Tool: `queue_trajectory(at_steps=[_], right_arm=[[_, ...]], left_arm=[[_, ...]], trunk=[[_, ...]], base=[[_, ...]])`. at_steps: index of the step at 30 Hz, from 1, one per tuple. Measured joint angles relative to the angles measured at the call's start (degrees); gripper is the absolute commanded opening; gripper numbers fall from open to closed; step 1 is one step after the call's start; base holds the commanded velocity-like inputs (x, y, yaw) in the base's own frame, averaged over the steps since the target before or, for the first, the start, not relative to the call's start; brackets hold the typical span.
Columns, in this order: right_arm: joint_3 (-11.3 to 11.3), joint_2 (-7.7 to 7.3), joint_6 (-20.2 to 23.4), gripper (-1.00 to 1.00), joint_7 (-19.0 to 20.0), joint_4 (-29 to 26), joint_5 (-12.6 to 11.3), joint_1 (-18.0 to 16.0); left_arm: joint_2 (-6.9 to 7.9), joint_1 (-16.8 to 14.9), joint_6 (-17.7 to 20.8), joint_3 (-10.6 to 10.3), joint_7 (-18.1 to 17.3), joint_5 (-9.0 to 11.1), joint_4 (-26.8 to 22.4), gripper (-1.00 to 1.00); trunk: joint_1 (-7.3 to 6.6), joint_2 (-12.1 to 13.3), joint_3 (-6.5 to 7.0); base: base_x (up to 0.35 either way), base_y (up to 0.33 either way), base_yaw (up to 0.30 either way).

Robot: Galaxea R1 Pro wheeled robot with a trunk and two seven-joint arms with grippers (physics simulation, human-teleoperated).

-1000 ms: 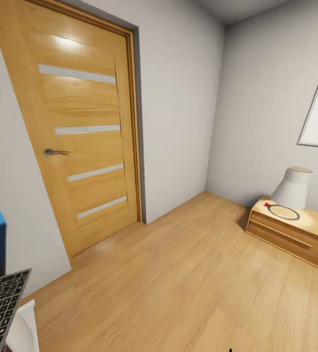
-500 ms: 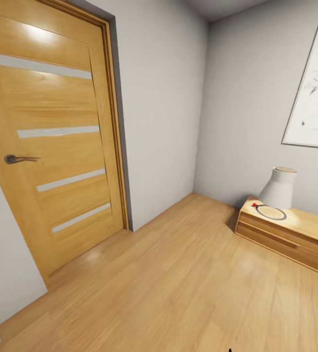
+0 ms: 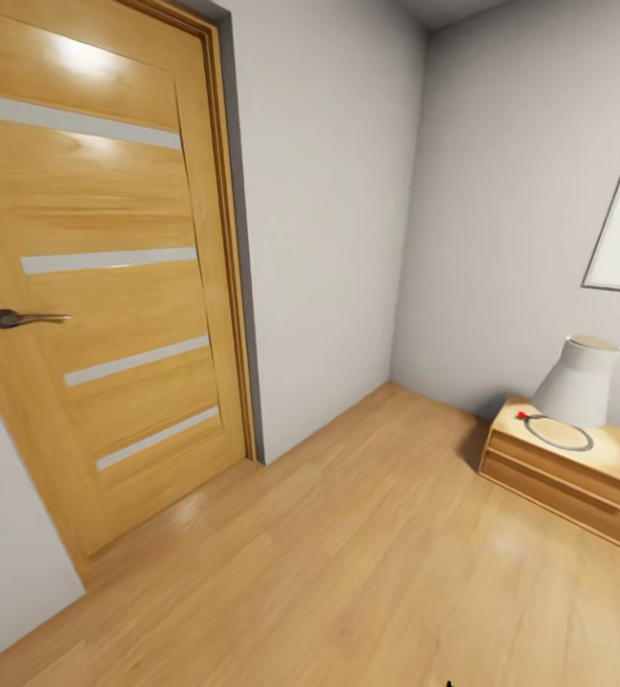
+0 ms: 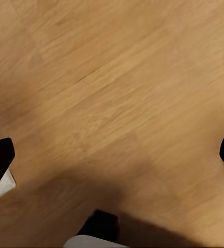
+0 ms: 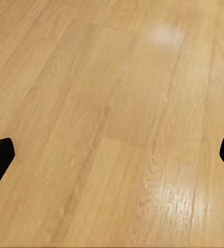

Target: In the bedroom, organize the workspace by keeping the computer under the desk, ensuring the monitor is on the desk, placing the keyboard on the desk next to the monitor, placing the mouse on the desk next to the keyboard, moving the folder from the swivel chair onto the desk next to the mouse, stacking the notebook on top of the folder with the pen on top of the notebook, and positioning the swivel chair next to the desk.

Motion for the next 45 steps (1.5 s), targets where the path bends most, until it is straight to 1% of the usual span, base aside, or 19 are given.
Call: queue_trajectory(at_steps=[16, 22, 31, 40, 45], right_arm=[[0.1, 0.06, 0.0, 1.00, 0.0, 0.0, 0.0, 0.0], [0.1, 0.07, 0.0, 1.00, 0.0, 0.0, 0.0, 0.0], [0.1, 0.06, -0.2, 1.00, 0.0, 0.0, 0.1, 0.0], [0.1, 0.05, -0.6, 1.00, 0.0, 0.0, 0.1, 0.0], [0.1, 0.11, -3.4, 1.00, 0.0, 0.0, 0.1, 0.1]], left_arm=[[-0.05, 0.0, 0.0, 0.0, 0.0, 0.0, 0.0, 1.00], [-0.08, 0.0, 0.1, 0.0, 0.0, 0.0, 0.0, 1.00], [-0.09, 0.0, 0.2, -0.1, 0.0, -0.1, 0.0, 1.00], [-0.09, 0.0, 0.2, 0.0, 0.0, 0.0, 0.0, 1.00], [-0.09, 0.0, 0.2, 0.0, 0.0, 0.0, 0.0, 1.00]], trunk=[[0.00, 0.0, -0.82], [0.00, 0.0, -1.24], [0.01, 0.0, -1.87], [0.03, 0.0, -2.49], [0.03, 0.0, -2.82]], base=[[0.326, -0.012, 0.195], [0.315, -0.136, 0.170], [0.272, -0.220, 0.182], [0.089, -0.083, 0.194], [0.010, -0.010, 0.201]])
